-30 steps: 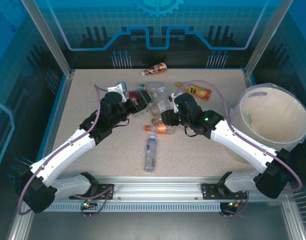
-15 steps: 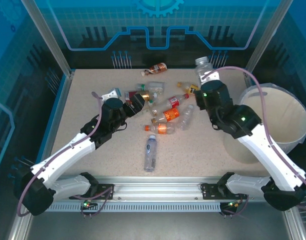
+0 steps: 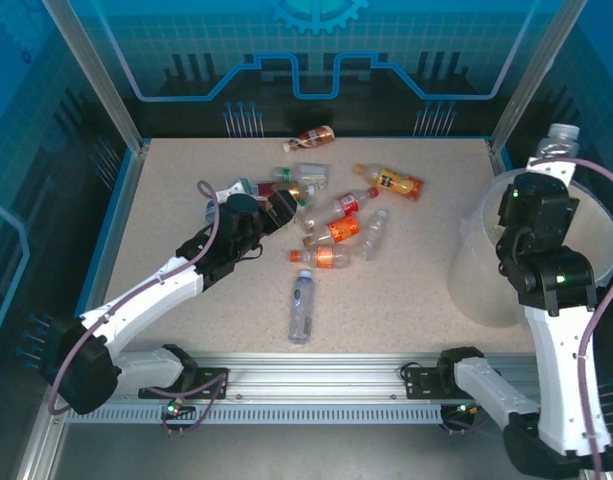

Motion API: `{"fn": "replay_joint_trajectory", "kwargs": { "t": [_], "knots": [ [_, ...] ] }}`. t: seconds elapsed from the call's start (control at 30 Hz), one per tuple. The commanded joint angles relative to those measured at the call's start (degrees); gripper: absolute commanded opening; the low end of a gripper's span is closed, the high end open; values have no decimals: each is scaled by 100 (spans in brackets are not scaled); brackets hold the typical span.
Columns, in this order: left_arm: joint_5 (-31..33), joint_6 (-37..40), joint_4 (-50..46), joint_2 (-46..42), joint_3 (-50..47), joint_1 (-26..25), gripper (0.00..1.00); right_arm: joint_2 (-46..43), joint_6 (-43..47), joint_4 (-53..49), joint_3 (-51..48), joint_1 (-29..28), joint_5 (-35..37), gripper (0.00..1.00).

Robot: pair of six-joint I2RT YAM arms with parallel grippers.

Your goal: Put the plastic bottles in the bin

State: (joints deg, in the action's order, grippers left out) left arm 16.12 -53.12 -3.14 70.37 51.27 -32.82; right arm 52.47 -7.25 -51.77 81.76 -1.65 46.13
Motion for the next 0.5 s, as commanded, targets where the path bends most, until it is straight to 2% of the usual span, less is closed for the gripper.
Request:
{"fn": "replay_joint_trajectory", "kwargs": {
  "t": [0.0,0.2,0.47],
  "knots": [
    [-188,-85,92,153,216,-40,99,254,-301,-412,-61,993,-1320,41],
    [-302,131,-96,343,446,-49,99,791,-418,-962,-138,2173,-2280,41],
    [-443,428,-359,348,433,-45,99,991,-744,-697,-833,2554,-2956,46]
  ]
}}
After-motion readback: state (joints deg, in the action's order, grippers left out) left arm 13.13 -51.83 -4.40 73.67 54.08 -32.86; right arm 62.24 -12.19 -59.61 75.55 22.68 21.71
